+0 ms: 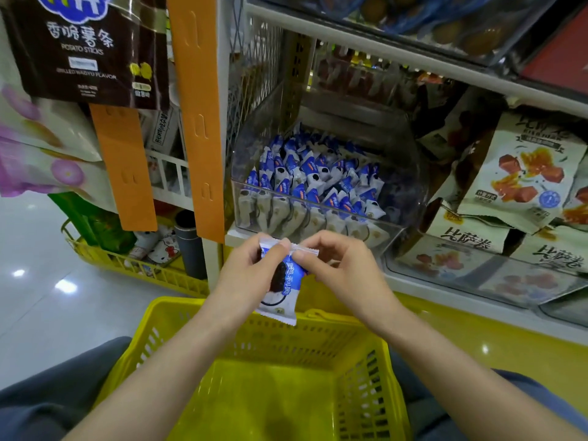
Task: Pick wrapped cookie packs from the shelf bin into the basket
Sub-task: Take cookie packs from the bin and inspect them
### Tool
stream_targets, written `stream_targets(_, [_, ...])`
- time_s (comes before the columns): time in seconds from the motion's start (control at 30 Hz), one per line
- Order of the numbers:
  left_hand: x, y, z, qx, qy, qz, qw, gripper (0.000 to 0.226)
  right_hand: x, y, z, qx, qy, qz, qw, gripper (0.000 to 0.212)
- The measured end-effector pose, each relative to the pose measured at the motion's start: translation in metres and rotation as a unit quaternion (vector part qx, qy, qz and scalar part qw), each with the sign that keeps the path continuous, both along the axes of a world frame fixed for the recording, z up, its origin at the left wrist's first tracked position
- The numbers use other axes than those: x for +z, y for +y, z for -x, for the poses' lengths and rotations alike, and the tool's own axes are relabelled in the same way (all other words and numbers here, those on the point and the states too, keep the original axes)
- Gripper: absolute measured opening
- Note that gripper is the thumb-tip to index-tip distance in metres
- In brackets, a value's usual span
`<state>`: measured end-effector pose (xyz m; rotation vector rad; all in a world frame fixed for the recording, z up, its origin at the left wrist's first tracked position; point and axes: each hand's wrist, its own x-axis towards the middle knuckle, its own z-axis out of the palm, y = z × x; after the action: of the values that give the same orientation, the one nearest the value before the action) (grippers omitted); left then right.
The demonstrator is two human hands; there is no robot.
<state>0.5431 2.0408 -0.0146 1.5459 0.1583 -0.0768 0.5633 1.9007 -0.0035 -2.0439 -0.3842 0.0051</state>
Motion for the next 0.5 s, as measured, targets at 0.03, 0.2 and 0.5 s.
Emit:
stream_targets(0.03, [-0.0011, 0.0005, -0.0001, -0.001, -0.003, -0.001, 1.000, 0.021, -0.0016, -0.0006, 0.0010, -0.003, -0.060, 0.042, 0.997, 0.006])
stream_targets(0.2, [0.0010, -0.0008, 0.0001, -0.010, 0.002, 0.044, 0.999, 0.025, -0.0038, -0.0036, 0.0038, 0.005, -0.219, 0.116, 0.969, 0.006])
stream_targets(0.5, [-0.0021, 0.0067, -0.0060, 0.059, -0.037, 0.077, 0.995, 0.031, 0.0032, 0.0016, -0.0020, -0.095, 0.171, -0.244, 0.950, 0.008])
